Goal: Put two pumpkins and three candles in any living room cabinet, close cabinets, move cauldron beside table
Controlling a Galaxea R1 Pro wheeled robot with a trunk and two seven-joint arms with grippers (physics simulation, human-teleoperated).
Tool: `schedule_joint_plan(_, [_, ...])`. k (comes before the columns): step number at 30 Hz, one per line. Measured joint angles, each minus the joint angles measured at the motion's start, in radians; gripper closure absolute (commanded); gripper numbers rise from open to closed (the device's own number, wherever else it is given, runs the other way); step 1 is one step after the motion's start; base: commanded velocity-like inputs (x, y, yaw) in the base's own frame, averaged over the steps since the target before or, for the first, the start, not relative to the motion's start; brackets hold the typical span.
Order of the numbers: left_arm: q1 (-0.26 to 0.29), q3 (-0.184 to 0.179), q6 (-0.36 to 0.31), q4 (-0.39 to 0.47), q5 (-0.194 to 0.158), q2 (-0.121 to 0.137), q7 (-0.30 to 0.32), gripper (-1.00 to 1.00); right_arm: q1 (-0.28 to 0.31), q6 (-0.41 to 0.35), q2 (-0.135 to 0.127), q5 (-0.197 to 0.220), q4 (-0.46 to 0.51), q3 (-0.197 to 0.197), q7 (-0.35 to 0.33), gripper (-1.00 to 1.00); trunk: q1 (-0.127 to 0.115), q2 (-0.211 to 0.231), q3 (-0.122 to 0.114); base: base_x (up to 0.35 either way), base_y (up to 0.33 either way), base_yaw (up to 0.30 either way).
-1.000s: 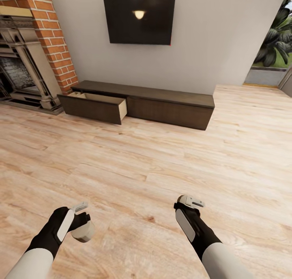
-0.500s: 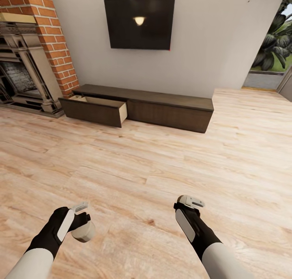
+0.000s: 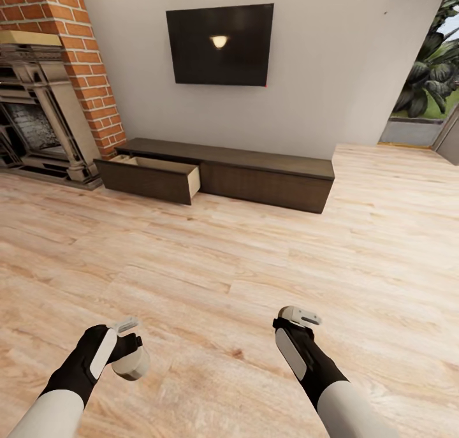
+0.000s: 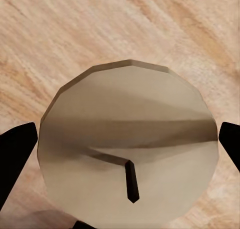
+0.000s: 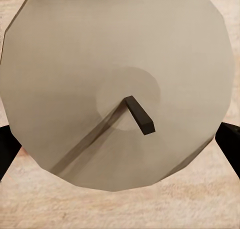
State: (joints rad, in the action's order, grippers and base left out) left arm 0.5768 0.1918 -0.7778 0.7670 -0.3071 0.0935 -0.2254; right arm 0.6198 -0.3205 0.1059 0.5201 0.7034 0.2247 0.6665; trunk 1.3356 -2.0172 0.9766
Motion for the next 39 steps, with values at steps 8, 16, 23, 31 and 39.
schedule_joint_plan(8, [0.0, 0.0, 0.0, 0.0, 0.0, 0.0, 0.0, 1.0, 0.0, 0.0, 0.0, 0.0, 0.002, 0.001, 0.0, 1.0, 0.0, 0.0, -0.013, 0.01, 0.0, 0.0])
schedule_joint_plan(16, [0.0, 0.0, 0.0, -0.003, 0.0, 0.0, 0.0, 1.0, 0.0, 0.0, 0.002, 0.0, 0.004, 0.001, 0.0, 1.0, 0.0, 0.0, -0.026, 0.099, 0.001, 0.0])
schedule_joint_plan(23, [0.0, 0.0, 0.002, -0.006, 0.002, 0.0, 0.0, 1.0, 0.0, 0.001, 0.004, -0.001, 0.007, 0.001, 0.0, 1.0, 0.0, 0.0, -0.028, 0.198, 0.085, 0.0])
schedule_joint_plan(31, [0.0, 0.0, 0.002, -0.006, 0.003, 0.0, 0.0, 1.0, 0.0, 0.002, 0.021, 0.001, 0.008, 0.002, 0.0, 1.0, 0.0, 0.0, -0.028, 0.264, 0.159, 0.0])
schedule_joint_plan(39, [0.0, 0.0, 0.002, -0.006, 0.004, 0.0, 0.0, 1.0, 0.0, 0.008, 0.026, 0.0, 0.008, 0.095, 0.0, 1.0, 0.0, 0.0, -0.028, 0.27, 0.163, 0.0])
